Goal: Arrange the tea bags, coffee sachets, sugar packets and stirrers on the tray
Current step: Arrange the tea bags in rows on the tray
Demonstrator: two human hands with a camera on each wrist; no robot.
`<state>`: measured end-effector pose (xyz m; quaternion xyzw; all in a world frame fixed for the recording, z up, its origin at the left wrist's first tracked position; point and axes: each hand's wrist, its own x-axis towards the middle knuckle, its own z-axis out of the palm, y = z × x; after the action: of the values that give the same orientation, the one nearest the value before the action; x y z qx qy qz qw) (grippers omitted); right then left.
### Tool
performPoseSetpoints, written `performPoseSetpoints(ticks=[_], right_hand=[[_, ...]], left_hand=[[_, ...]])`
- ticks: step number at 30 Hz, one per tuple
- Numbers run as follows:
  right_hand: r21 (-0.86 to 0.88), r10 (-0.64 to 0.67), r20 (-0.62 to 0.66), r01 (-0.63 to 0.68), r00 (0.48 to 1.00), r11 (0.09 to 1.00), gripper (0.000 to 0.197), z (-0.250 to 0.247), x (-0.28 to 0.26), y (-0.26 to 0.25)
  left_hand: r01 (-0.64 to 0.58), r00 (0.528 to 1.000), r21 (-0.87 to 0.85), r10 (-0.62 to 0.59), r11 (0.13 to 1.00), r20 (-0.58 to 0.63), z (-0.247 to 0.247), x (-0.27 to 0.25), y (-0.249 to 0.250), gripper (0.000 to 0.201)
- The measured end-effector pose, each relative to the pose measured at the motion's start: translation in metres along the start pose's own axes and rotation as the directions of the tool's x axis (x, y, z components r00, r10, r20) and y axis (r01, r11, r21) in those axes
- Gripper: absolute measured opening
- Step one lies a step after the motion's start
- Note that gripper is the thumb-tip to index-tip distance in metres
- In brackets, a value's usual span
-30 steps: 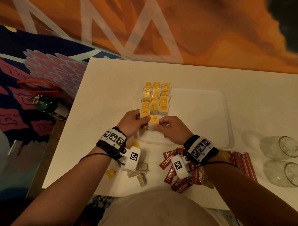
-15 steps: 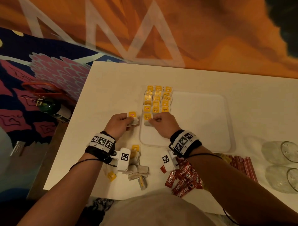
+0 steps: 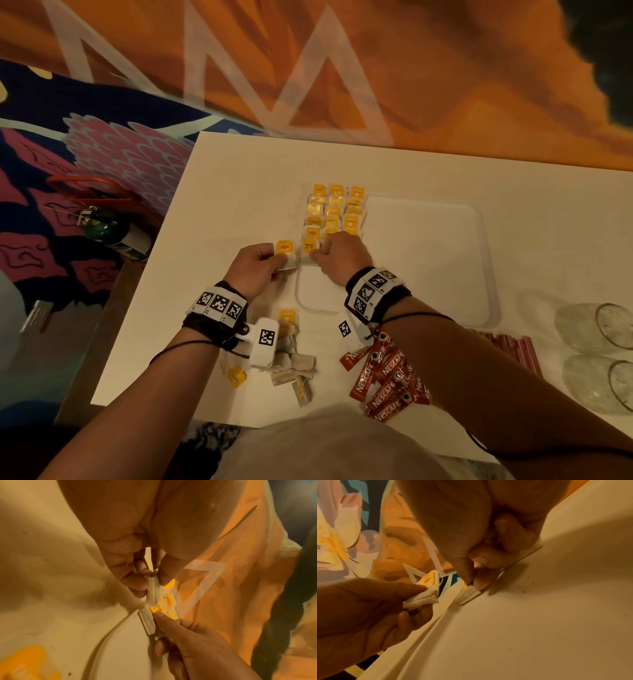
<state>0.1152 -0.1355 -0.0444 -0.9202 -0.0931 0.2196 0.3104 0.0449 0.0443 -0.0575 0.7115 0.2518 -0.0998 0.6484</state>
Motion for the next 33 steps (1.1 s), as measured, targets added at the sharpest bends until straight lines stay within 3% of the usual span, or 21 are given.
performPoseSetpoints(ticks=[3,6,10,12,16,20,23,26,33], right_hand=[[-0.027,-0.004,-0.022,0.003,1.0,1.0,0.041,-0.008,-0.005,-0.002],[0.077,-0.034,-0.045,0.037,0.998,0.996,0.045,-0.013,-0.009,0.004],[0.229,-0.148,0.075,0.127,0.986,0.965,0.02,-0.014,-0.022,0.01],[0.226,-0.176,0.092,0.151,0.98,0.962,0.017,-0.011,-0.025,0.016],[0.221,-0.13,0.069,0.112,0.989,0.969,0.025,-0.007,-0.028,0.029],[0.242,-0.081,0.012,0.076,0.997,0.967,0.026,-0.015,-0.029,0.039],[0.183,-0.013,0.01,0.011,1.0,0.983,0.018,-0.02,-0.026,0.044],[0.105,0.038,0.024,-0.04,0.999,0.994,0.018,-0.022,-0.021,0.045],[-0.104,0.099,-0.061,-0.105,0.993,0.989,0.025,-0.029,-0.023,0.042]], left_hand=[[-0.019,0.999,0.011,0.018,1.0,0.031,0.003,-0.002,0.003,0.014],[-0.034,0.997,0.018,0.033,0.999,0.066,0.006,-0.002,0.004,0.011],[-0.088,0.985,0.067,0.077,0.994,0.152,0.009,-0.001,0.005,0.012],[-0.122,0.979,0.103,0.103,0.987,0.177,0.012,-0.001,0.008,0.012],[-0.179,0.971,0.158,0.149,0.971,0.189,0.017,0.002,0.014,0.017],[-0.262,0.962,0.318,0.221,0.911,0.161,0.018,0.009,0.019,0.013],[-0.295,0.955,0.478,0.239,0.827,0.176,0.016,0.016,0.019,0.012],[-0.262,0.963,0.579,0.175,0.772,0.203,0.015,0.022,0.017,0.011],[-0.317,0.947,0.649,0.197,0.692,0.252,0.026,0.018,0.023,0.015]])
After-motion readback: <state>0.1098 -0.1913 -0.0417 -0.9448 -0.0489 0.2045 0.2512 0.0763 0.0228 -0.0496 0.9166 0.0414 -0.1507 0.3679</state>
